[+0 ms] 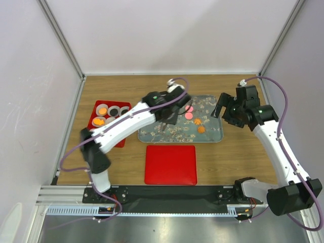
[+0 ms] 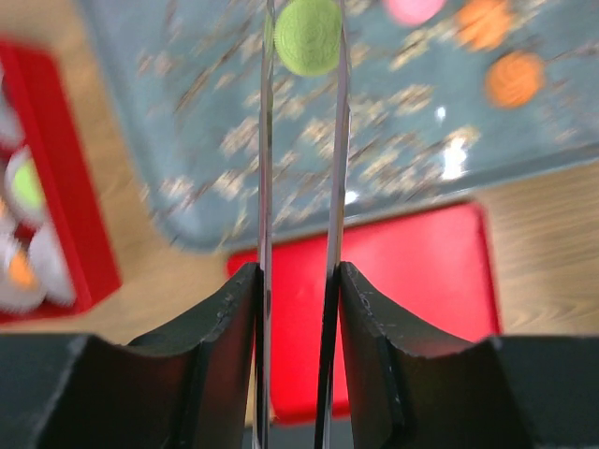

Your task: Pack the cookies

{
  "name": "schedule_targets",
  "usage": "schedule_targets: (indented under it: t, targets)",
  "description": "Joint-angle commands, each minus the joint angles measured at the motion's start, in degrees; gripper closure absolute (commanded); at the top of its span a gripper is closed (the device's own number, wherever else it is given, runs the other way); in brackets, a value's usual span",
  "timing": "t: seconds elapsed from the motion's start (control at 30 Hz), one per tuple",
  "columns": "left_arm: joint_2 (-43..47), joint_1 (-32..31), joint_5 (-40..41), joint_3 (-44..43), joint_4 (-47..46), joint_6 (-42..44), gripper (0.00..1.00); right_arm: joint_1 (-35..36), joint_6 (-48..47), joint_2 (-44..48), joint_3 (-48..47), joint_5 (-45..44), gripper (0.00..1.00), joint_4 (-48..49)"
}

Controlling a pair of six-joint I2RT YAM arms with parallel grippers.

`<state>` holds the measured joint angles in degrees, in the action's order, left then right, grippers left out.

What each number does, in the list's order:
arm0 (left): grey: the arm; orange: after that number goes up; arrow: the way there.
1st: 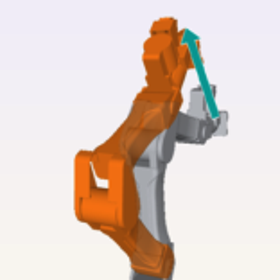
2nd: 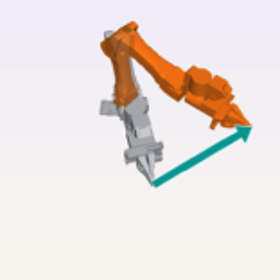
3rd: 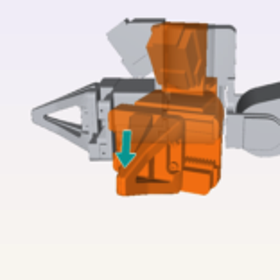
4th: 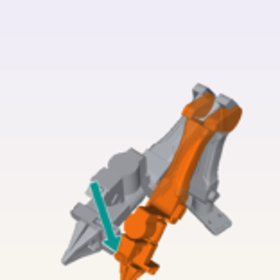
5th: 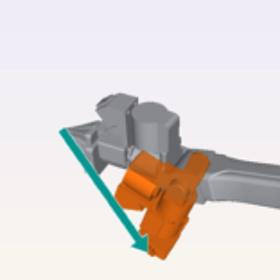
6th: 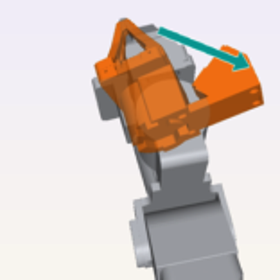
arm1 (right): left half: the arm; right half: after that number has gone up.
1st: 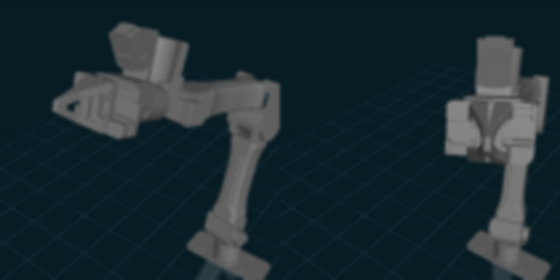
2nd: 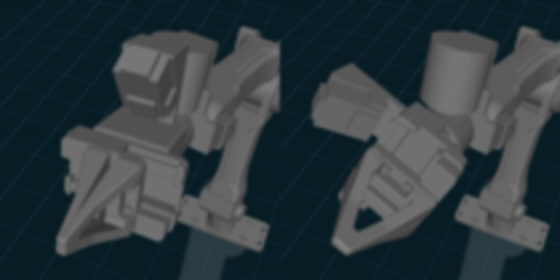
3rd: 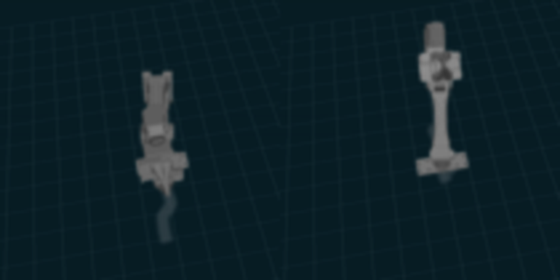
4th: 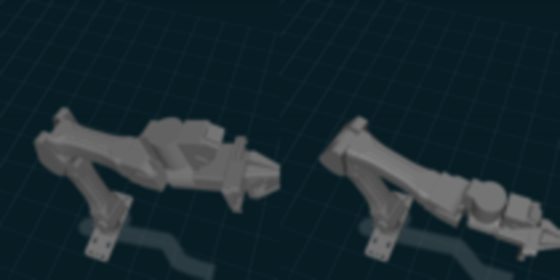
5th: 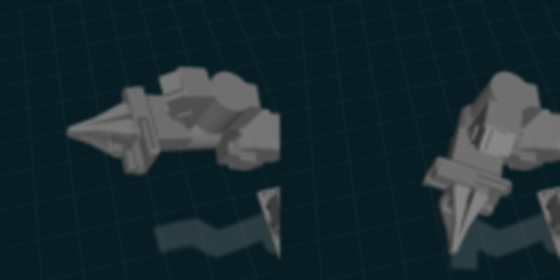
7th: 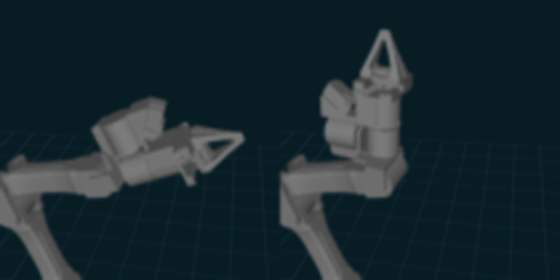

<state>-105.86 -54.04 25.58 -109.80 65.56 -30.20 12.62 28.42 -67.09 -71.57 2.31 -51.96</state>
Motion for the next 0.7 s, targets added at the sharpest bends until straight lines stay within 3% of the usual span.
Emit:
schedule_targets:
  t: [0.0,0.3,0.67]
  targets:
    - [12.68,2.18,2.28,9.73,1.41,-5.13,0.58,0.47,-0.39,-1.11,0.20,1.30,0.05,3.18]
    - [36.68,6.40,2.19,31.20,6.94,-16.29,0.57,3.81,0.14,-5.42,0.29,2.00,0.05,6.52]
    - [50.05,11.41,1.40,40.01,11.87,-23.68,0.57,9.70,1.02,-8.14,0.99,0.95,0.04,8.46]
